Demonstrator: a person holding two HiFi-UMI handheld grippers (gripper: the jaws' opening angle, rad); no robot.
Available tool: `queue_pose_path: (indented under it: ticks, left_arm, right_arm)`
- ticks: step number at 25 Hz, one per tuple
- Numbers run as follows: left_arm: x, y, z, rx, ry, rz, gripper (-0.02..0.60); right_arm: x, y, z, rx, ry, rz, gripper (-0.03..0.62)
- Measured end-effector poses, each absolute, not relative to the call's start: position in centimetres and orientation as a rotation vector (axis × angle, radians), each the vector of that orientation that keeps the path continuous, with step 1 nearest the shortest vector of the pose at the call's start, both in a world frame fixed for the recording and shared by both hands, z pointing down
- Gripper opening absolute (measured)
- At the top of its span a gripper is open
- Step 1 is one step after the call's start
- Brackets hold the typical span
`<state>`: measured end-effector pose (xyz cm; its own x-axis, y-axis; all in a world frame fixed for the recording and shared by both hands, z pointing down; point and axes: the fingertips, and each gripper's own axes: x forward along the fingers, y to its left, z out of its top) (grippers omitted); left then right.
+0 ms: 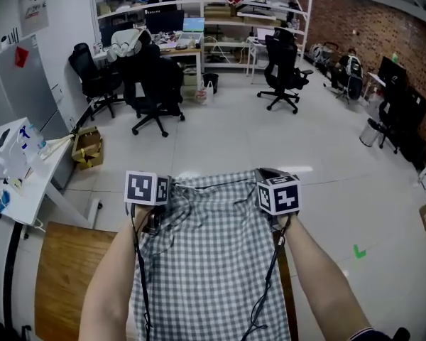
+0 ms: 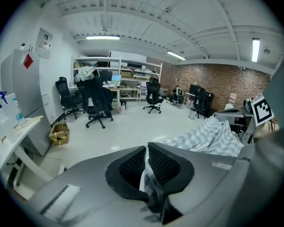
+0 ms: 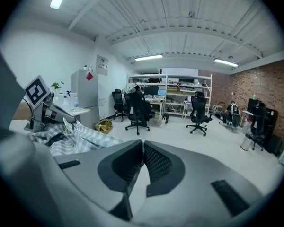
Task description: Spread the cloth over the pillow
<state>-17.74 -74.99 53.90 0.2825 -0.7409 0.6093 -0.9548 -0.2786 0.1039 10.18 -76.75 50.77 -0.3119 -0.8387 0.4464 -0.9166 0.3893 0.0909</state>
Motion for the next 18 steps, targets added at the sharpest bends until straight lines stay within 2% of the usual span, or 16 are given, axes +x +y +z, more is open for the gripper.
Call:
queue_pose_path:
  ticks: [6, 14, 18]
  left_arm:
    - [-16.8, -75.7, 59.6, 2.077, -1.447, 0.719, 0.023]
    - [-16.1, -75.6, 62.6, 2.077, -1.352, 0.748, 0.026]
    - [-19.1, -76.3, 61.2, 2.028, -1.467, 0.651, 0.064]
  right_arm:
    - [11.1, -77.4, 57.3, 1.43, -2.126, 0.286, 0.028]
    - [11.9, -77.4, 60.9, 1.364, -2.042, 0.318, 0.026]
    - [12.3, -77.1, 62.3, 1.352, -2.003, 0.338, 0.026]
